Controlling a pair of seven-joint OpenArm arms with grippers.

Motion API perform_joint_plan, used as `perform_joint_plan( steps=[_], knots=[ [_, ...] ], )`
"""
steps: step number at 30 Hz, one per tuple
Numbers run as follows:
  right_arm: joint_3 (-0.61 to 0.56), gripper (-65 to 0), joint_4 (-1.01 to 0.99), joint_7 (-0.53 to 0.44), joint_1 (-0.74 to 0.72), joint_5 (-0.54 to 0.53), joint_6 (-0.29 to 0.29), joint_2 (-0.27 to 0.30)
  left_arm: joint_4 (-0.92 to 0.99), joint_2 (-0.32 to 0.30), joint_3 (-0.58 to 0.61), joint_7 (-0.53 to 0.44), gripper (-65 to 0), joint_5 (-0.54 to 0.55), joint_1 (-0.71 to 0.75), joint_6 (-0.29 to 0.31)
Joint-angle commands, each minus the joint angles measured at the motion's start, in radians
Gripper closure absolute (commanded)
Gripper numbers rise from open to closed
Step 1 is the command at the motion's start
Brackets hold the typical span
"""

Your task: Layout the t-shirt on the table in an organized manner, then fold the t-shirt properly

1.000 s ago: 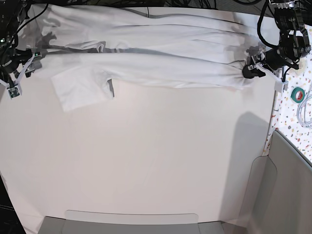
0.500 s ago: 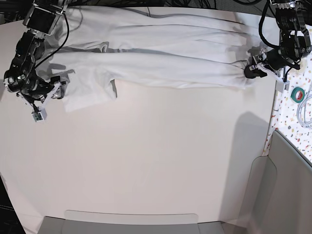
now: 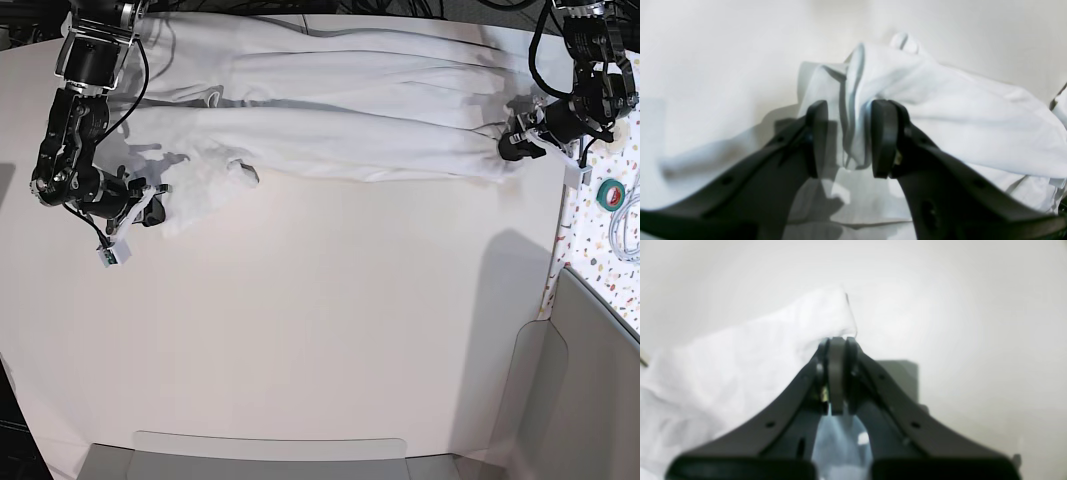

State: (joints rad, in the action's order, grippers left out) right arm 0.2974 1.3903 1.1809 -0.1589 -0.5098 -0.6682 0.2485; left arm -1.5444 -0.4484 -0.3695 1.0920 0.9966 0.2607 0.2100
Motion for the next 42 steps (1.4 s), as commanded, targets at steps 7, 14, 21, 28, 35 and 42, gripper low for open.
perform_joint_plan(
  steps=[7, 14, 21, 28, 35, 42],
  knots=[
    [0.004, 0.0, 0.479, 0.130, 0.124, 0.012, -0.005, 0.005, -0.012, -0.002, -0.004, -0.014, -21.8, 0.011, -0.004, 0.003],
    [-0.016, 0.0, 0.662, 0.162, 0.272, -0.137, -0.006, 0.019, -0.011, 0.013, -0.004, -0.014, -21.8, 0.011, -0.004, 0.003],
    [-0.172, 0.0, 0.662, 0.162, 0.331, -0.304, -0.006, 0.076, -0.011, 0.012, -0.004, -0.014, -21.8, 0.009, -0.004, 0.003],
    [-0.387, 0.0, 0.660, 0.162, 0.331, -0.402, -0.006, 0.137, -0.011, 0.013, -0.004, -0.017, -21.8, 0.009, -0.005, 0.003],
    [-0.545, 0.0, 0.662, 0.162, 0.347, -0.416, -0.006, 0.199, -0.009, 0.013, -0.004, -0.019, -21.8, 0.009, -0.005, 0.003],
    [-0.668, 0.0, 0.662, 0.162, 0.347, -0.416, -0.006, 0.275, -0.009, 0.013, -0.004, -0.020, -21.8, 0.009, -0.005, 0.003]
  ],
)
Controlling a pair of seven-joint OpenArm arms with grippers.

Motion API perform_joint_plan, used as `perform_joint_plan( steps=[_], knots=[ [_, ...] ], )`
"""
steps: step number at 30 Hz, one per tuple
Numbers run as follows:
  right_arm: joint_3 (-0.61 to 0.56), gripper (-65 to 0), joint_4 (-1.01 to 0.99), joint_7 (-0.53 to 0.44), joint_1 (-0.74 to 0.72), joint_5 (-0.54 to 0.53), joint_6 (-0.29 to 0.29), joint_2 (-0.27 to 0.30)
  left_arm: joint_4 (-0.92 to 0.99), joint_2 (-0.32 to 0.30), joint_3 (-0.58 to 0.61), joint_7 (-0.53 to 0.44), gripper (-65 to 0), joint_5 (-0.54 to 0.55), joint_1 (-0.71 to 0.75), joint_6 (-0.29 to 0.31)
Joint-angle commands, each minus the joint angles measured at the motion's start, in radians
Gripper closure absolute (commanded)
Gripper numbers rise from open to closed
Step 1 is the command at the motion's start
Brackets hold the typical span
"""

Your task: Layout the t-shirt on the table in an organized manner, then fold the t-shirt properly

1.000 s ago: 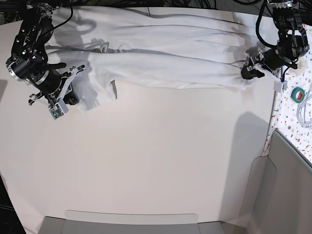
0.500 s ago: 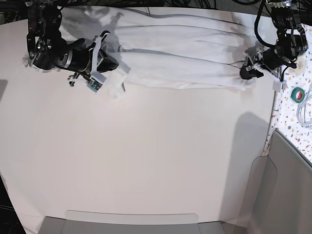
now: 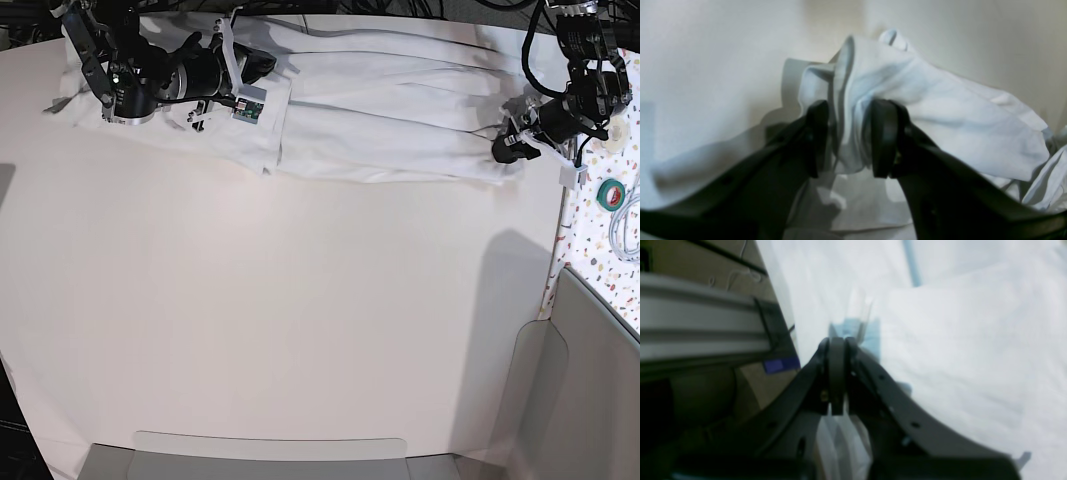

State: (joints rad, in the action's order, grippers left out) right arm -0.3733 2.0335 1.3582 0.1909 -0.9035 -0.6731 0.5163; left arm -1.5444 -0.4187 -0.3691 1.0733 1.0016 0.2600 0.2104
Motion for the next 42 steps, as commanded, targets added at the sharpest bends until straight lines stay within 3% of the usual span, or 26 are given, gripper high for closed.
perform_joint_plan(
  steps=[1, 9, 17, 24, 28, 34, 42],
  knots=[
    [-0.010, 0.0, 0.017, -0.015, -0.003, -0.022, -0.001, 0.018, -0.009, -0.016, -0.005, -0.002, -21.8, 0.004, -0.005, 0.002],
    [-0.074, 0.0, 0.013, -0.015, -0.008, -0.016, -0.001, 0.091, -0.009, -0.016, -0.005, -0.003, -21.8, 0.004, -0.005, 0.002],
    [-0.065, 0.0, 0.013, -0.018, -0.012, -0.015, 0.002, 0.097, -0.009, -0.016, -0.006, -0.003, -22.0, 0.004, -0.005, 0.002],
    [0.003, -27.6, 0.013, -0.021, -0.008, -0.021, 0.003, 0.086, -0.009, -0.018, -0.017, 0.003, -22.1, 0.004, -0.006, 0.002],
    [0.043, -39.3, 0.016, -0.021, -0.009, -0.022, 0.000, 0.087, -0.020, -0.021, -0.051, 0.005, -22.3, 0.009, -0.006, 0.002],
    [0.076, -42.5, 0.017, -0.021, -0.006, -0.024, -0.001, 0.078, -0.055, -0.019, -0.169, 0.029, -29.0, 0.010, -0.006, 0.004],
    [0.132, -42.6, 0.017, -0.021, -0.014, -0.024, -0.001, 0.028, -0.069, -0.018, -0.296, 0.129, -30.3, 0.010, 0.005, 0.010]
  ],
)
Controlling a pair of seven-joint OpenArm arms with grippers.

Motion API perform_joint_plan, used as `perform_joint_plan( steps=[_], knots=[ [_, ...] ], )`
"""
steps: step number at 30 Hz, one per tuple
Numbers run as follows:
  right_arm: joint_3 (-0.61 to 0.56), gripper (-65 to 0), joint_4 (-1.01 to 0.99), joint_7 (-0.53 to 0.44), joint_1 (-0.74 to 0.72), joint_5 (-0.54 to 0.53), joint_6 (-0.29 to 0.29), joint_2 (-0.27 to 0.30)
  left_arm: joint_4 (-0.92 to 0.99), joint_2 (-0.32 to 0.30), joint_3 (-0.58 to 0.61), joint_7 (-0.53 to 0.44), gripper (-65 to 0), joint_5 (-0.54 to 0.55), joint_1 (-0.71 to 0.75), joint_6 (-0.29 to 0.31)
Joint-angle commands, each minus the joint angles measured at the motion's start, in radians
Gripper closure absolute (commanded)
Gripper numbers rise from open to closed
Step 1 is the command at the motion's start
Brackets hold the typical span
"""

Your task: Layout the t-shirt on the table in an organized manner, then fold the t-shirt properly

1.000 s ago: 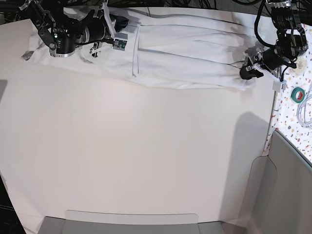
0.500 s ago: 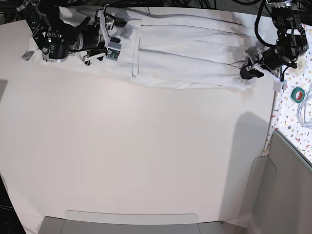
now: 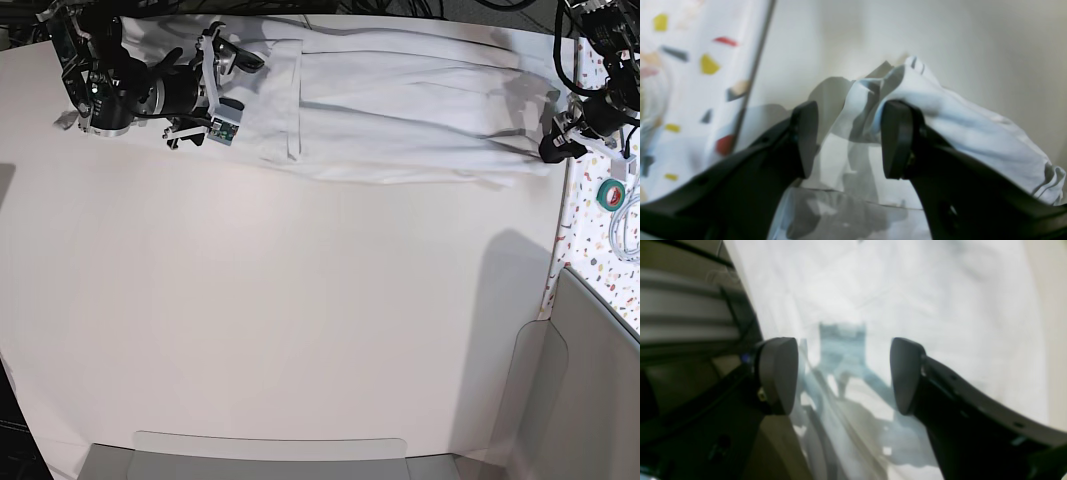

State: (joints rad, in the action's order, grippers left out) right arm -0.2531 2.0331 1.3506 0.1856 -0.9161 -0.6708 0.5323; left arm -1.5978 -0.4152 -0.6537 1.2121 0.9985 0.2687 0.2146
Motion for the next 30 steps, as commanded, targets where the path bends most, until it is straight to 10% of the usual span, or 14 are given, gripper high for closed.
perform_joint_plan(
  steps=[1, 30],
  knots=[
    [0.021, -42.6, 0.018, -0.013, -0.008, -0.011, -0.004, 0.010, -0.014, -0.021, -0.015, -0.010, -30.3, 0.013, -0.003, 0.006],
    [0.039, -42.5, 0.011, -0.013, -0.004, 0.108, -0.004, -0.010, 0.244, -0.017, -0.059, -0.090, -30.1, 0.015, 0.065, 0.045]
  ],
)
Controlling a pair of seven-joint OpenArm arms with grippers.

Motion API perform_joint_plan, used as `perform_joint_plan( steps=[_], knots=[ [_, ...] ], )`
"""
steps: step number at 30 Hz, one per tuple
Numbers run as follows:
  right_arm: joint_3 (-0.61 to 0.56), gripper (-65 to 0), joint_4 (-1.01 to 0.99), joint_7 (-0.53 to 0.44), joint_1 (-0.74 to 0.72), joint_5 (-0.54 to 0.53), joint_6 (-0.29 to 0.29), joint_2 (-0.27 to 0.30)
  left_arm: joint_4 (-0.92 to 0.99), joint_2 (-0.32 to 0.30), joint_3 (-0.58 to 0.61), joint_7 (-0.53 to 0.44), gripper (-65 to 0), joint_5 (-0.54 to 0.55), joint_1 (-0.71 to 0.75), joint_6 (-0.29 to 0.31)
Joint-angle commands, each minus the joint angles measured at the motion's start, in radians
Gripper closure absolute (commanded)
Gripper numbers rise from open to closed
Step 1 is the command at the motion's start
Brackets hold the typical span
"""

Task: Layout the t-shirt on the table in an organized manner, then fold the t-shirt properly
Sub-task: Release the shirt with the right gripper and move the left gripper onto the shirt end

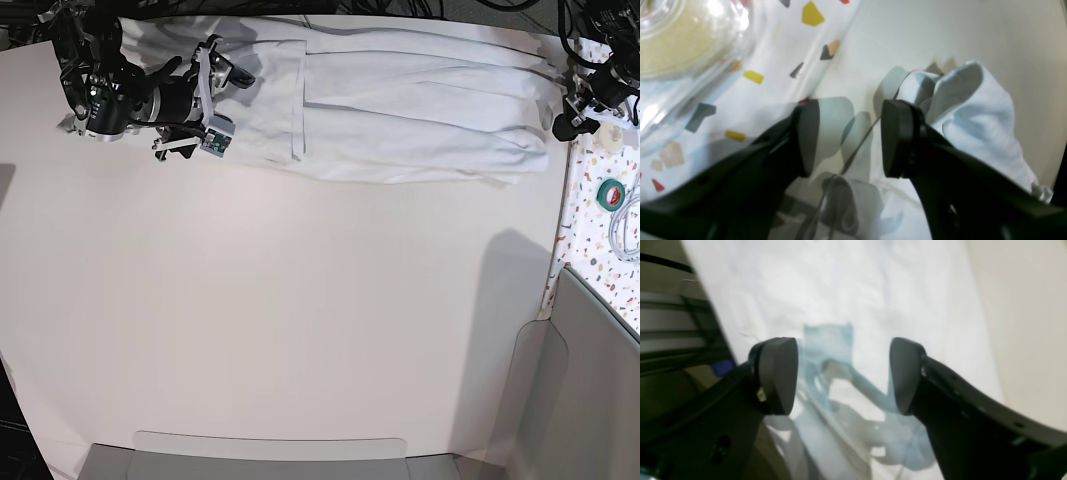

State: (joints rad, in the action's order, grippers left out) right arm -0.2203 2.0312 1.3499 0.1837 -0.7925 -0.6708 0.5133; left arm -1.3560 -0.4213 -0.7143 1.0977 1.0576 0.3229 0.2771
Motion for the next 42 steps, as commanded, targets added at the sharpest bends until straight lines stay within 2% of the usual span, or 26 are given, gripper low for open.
perform_joint_plan(
  steps=[1, 5, 7, 14, 22, 35, 42],
  knots=[
    [0.006, -42.5, 0.013, -0.013, 0.001, 0.006, -0.004, 0.006, 0.003, 0.000, 0.003, 0.026, -30.1, -0.044, 0.014, 0.018],
    [0.006, -42.5, 0.013, -0.013, 0.006, 0.029, -0.004, 0.003, 0.003, 0.017, 0.005, 0.028, -30.1, -0.044, 0.057, 0.139],
    [0.006, -42.5, 0.013, -0.013, 0.004, 0.031, -0.004, 0.003, 0.003, 0.037, 0.005, 0.051, -30.1, -0.044, 0.063, 0.169],
    [0.006, -42.5, 0.013, -0.013, 0.003, 0.037, -0.004, 0.005, 0.003, 0.068, 0.008, 0.081, -30.1, -0.044, 0.077, 0.170],
    [0.006, -42.5, -0.008, -0.013, 0.007, 0.037, -0.004, 0.005, 0.003, 0.077, 0.132, 0.083, -30.1, -0.043, 0.077, 0.172],
    [0.006, -42.5, -0.037, -0.014, 0.004, 0.038, -0.004, 0.005, 0.003, 0.124, 0.196, 0.085, -30.1, -0.043, 0.078, 0.172],
    [0.006, -42.5, -0.057, -0.074, 0.009, 0.038, -0.002, 0.014, 0.003, 0.143, 0.219, 0.083, -29.6, -0.043, 0.078, 0.172]
  ],
)
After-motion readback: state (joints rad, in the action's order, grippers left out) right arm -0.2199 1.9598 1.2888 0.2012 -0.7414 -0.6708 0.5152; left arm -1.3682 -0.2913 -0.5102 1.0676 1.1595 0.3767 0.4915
